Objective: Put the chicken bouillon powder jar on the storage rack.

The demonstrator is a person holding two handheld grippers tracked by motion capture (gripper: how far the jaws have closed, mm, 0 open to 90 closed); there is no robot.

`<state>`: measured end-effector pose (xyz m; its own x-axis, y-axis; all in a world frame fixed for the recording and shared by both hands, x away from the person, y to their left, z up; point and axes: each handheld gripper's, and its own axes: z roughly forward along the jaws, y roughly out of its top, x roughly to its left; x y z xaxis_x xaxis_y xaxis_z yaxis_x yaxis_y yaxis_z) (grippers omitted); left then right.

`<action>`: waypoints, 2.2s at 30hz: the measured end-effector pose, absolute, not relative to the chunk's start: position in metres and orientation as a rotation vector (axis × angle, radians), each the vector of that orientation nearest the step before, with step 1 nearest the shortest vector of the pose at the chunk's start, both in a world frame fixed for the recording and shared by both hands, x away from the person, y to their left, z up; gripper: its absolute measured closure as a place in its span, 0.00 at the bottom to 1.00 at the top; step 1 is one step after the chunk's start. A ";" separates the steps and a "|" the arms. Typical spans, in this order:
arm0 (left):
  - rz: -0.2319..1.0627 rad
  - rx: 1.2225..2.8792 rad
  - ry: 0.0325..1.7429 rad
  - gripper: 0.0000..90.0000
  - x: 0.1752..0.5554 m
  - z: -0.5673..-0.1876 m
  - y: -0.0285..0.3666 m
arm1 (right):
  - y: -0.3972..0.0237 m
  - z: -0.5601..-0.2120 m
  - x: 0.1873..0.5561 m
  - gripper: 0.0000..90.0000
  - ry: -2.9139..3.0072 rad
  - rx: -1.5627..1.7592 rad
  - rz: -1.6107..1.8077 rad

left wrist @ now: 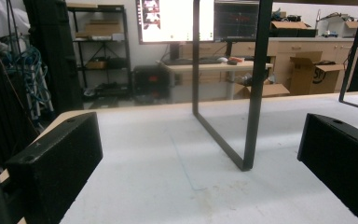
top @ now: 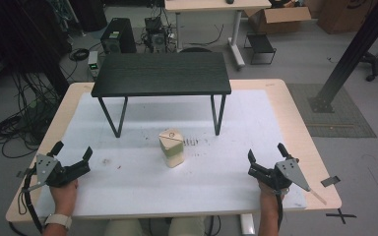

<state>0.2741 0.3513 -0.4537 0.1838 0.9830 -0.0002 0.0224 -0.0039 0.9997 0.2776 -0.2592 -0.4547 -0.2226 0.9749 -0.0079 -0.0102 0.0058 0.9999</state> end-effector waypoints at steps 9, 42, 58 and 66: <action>1.060 1.304 1.088 0.00 0.274 -0.454 0.351 | -0.259 -0.455 0.277 0.00 1.367 1.081 1.372; 1.057 1.301 1.090 0.00 0.274 -0.454 0.352 | -0.161 -0.402 0.270 0.00 1.566 1.018 1.482; 1.057 1.300 1.089 0.00 0.274 -0.454 0.352 | -0.095 -0.399 0.272 0.00 1.719 0.935 1.516; 1.058 1.300 1.087 0.00 0.274 -0.454 0.352 | -0.072 -0.408 0.281 0.00 1.795 0.954 1.502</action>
